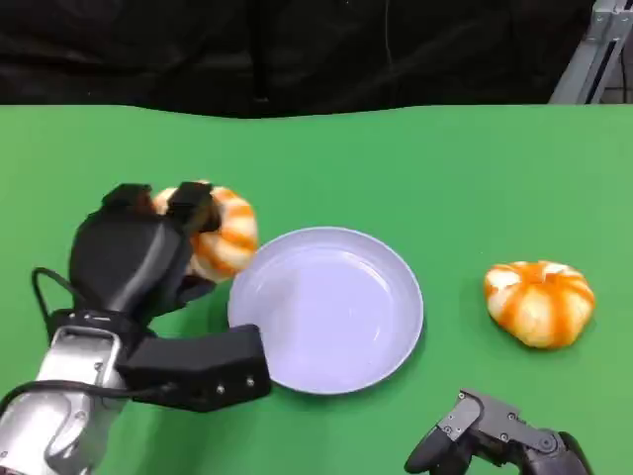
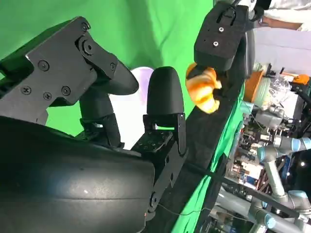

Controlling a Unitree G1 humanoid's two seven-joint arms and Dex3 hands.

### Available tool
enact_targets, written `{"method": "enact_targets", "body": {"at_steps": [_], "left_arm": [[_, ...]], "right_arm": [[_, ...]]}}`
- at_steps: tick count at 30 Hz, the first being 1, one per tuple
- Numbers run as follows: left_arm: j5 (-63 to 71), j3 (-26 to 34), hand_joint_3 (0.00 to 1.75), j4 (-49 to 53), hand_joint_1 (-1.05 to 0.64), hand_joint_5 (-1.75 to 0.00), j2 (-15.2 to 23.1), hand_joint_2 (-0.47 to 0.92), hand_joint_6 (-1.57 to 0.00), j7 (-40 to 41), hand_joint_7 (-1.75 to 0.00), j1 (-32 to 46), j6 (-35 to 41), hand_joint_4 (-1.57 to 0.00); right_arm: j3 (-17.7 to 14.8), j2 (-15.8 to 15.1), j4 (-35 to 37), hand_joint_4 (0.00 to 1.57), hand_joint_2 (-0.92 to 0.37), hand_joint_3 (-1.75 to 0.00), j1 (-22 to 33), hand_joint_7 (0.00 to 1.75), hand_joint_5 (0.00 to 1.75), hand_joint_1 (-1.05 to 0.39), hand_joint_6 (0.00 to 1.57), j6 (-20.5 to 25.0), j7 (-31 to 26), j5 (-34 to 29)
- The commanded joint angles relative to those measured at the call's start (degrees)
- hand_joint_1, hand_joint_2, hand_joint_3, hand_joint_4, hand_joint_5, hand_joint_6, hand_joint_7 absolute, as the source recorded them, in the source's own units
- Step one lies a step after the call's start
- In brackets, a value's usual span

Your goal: Grasp the bread from the table and place it into the plate.

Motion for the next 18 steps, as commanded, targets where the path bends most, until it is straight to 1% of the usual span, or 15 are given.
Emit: {"method": "enact_targets", "body": {"at_steps": [1,2,4,7,9,12,13,16,17,18], "left_arm": [[-1.40,-0.89,1.14,-2.89,-0.18,-1.75,-1.27,0.37,-0.75,-1.56,-1.75,-1.33,-3.19,-0.97],[-1.90,-1.06,1.22,-3.05,-0.19,-1.75,-1.48,0.33,-0.75,-2.53,-1.75,-1.54,-3.84,-0.97],[-2.23,-1.02,1.30,-3.27,-0.20,-1.75,-1.78,0.29,-0.76,-3.64,-1.75,-1.67,-4.43,-0.97],[-1.49,-2.82,1.30,-2.62,-0.22,-1.75,-3.19,0.27,-0.75,-5.08,-1.75,-2.82,-5.54,-0.97],[-0.97,-4.03,1.24,-2.17,-0.24,-1.75,-3.88,0.28,-0.77,-6.01,-1.71,-3.46,-5.61,-0.95],[-1.09,-5.22,1.21,-1.27,-0.23,-1.75,-4.92,0.29,-0.78,-7.99,-1.70,-4.38,-5.80,-0.94],[-1.12,-5.51,1.17,-0.90,-0.24,-1.75,-5.25,0.31,-0.76,-8.45,-1.73,-4.70,-5.83,-0.93],[-1.07,-6.21,1.13,0.97,-0.23,-1.75,-6.76,0.34,-0.75,-9.57,-1.74,-6.06,-5.19,-0.94],[-1.22,-6.41,1.12,1.48,-0.24,-1.75,-7.25,0.36,-0.75,-10.91,-1.70,-6.54,-4.59,-0.93],[-1.54,-6.47,1.10,1.64,-0.25,-1.75,-7.62,0.38,-0.76,-12.56,-1.58,-6.85,-3.89,-0.91]], "right_arm": [[0.22,0.10,-0.49,0.69,-0.38,-1.30,0.83,1.30,1.63,-0.12,0.73,-0.07,-0.46,0.29],[0.25,0.13,-0.48,0.69,-0.38,-1.30,0.83,1.30,1.63,-0.13,0.73,-0.16,-0.45,0.32],[0.29,0.16,-0.47,0.69,-0.38,-1.30,0.83,1.30,1.63,-0.13,0.73,-0.23,-0.44,0.43],[0.05,-0.16,-0.47,0.70,-0.38,-1.30,0.69,1.30,1.64,-0.17,0.73,-0.75,-0.58,-0.07],[-0.07,-0.36,-0.49,0.69,-0.39,-1.29,0.75,1.29,1.63,-0.13,0.73,-0.91,-0.57,-0.02],[-0.05,-0.44,-0.75,0.68,-0.40,-1.27,1.10,1.29,1.63,-0.08,0.72,-0.88,-0.57,0.19],[-0.03,-0.42,-0.95,0.68,-0.40,-1.26,1.25,1.28,1.63,-0.09,0.72,-0.66,-0.57,0.16],[0.16,-0.29,-1.47,0.67,-0.41,-1.24,1.52,1.28,1.64,-0.09,0.72,-0.28,-0.45,0.33],[0.25,-0.29,-1.57,0.67,-0.41,-1.24,1.59,1.28,1.64,-0.09,0.72,-0.43,-0.46,0.33],[0.32,-0.29,-1.62,0.67,-0.42,-1.23,1.63,1.28,1.64,-0.08,0.72,-0.62,-0.51,0.26]]}}
